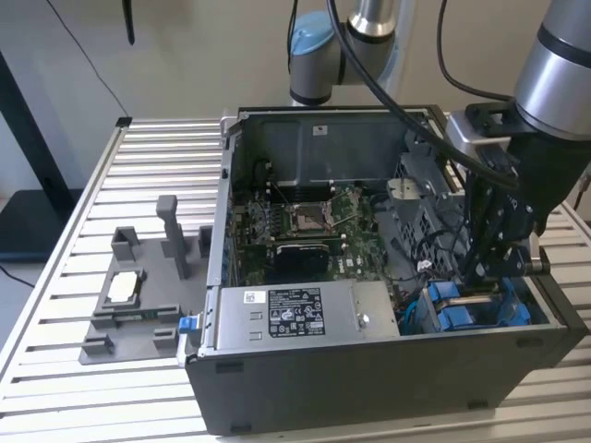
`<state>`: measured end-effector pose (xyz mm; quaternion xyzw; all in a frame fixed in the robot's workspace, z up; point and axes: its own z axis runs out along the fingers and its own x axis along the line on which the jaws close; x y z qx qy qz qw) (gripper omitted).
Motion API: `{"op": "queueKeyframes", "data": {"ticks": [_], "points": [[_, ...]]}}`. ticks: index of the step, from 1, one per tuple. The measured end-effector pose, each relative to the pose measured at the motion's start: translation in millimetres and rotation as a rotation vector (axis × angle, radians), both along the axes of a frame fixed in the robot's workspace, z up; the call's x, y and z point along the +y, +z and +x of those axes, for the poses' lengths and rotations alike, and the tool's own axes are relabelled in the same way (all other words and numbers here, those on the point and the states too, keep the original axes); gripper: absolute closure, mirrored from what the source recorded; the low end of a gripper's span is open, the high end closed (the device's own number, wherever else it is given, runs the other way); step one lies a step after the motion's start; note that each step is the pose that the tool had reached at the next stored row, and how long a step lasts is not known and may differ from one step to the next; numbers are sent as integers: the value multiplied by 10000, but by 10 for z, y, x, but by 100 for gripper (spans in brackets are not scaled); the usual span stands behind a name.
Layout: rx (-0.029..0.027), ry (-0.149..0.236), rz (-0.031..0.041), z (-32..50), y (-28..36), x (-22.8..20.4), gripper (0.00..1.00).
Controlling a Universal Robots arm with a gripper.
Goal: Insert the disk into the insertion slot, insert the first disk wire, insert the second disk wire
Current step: 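Insert the second disk wire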
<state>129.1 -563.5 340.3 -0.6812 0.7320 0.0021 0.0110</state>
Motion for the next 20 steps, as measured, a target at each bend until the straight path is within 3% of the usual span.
{"op": "queueKeyframes", "data": {"ticks": [11, 20], "points": [[-3, 0, 14, 0, 20, -2, 84], [-18, -1, 19, 0, -23, -5, 84]]}}
